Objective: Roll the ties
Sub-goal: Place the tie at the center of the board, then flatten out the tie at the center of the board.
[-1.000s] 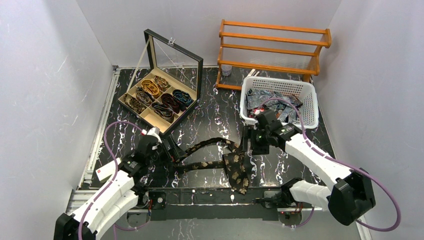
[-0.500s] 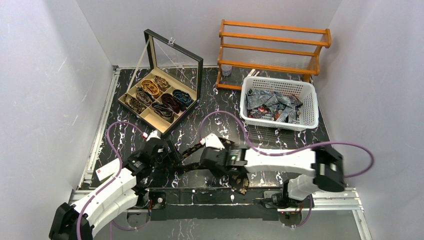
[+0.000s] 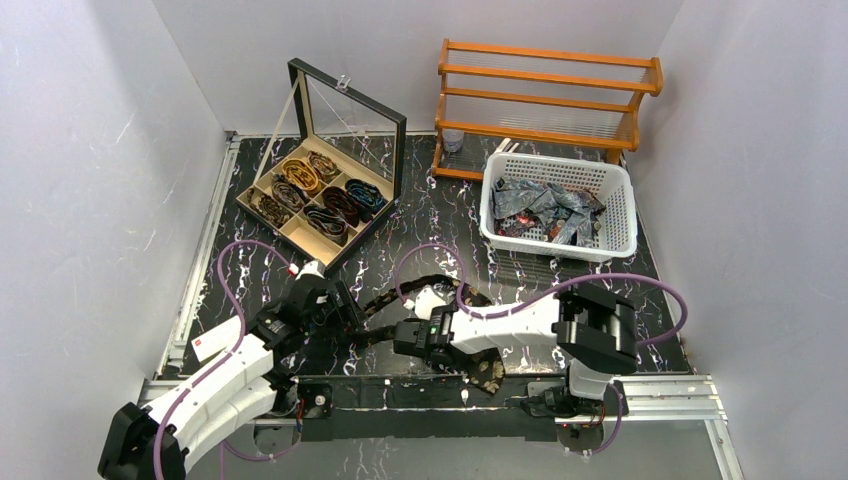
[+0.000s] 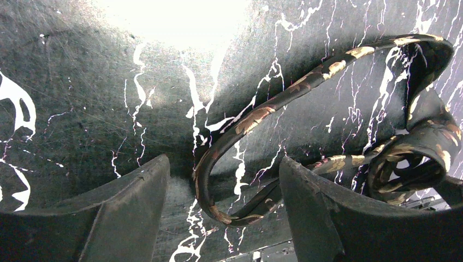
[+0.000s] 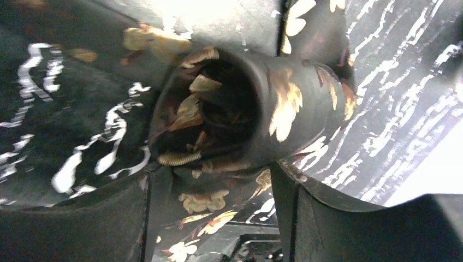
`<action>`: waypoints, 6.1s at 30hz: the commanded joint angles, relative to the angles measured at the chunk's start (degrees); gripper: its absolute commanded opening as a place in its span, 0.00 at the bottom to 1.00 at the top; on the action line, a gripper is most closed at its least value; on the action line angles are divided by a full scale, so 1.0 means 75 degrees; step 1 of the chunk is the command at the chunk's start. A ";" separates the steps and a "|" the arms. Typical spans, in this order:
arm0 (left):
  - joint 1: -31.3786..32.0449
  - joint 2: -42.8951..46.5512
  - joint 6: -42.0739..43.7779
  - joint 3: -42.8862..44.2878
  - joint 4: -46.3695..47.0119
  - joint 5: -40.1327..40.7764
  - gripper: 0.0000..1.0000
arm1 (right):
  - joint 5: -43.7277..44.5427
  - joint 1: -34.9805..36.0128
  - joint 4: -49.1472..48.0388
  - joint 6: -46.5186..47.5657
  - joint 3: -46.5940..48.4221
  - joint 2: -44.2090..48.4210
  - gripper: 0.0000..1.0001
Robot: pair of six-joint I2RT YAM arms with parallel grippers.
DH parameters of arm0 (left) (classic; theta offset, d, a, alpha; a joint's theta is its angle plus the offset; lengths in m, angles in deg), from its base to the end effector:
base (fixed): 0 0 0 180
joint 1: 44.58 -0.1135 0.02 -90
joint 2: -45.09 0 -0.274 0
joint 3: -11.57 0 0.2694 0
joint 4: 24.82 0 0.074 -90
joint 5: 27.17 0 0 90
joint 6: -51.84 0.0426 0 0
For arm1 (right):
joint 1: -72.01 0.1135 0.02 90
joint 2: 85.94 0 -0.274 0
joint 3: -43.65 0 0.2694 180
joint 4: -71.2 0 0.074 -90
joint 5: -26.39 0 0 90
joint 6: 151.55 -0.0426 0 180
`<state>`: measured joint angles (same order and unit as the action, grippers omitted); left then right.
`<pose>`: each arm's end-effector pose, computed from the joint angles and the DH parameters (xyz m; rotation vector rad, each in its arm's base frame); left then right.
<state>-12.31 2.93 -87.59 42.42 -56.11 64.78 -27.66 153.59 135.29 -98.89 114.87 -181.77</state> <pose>0.1419 -0.0879 0.1657 -0.3779 2.3835 -0.6618 0.0680 0.2884 0.1654 -0.9558 2.3766 -0.3973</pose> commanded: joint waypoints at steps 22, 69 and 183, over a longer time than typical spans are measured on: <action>0.0032 0.0147 0.0000 0.0181 0.0216 0.0246 0.70 | -0.7061 -0.3700 -0.3498 0.1010 -0.1404 0.4703 0.12; 0.0033 -0.0666 -0.0066 0.0657 -0.0304 0.1078 0.77 | -0.5509 -0.4718 -0.4570 0.2406 -0.1819 0.4093 0.71; 0.0051 0.0559 -0.1605 0.3707 -0.4894 0.4299 0.00 | -0.5040 -0.8195 0.0375 0.0851 -0.0368 0.3800 0.01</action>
<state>-12.13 6.26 -97.84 68.05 -87.69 93.94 -55.84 98.47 130.15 -104.12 106.93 -152.42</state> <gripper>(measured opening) 0.010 0.139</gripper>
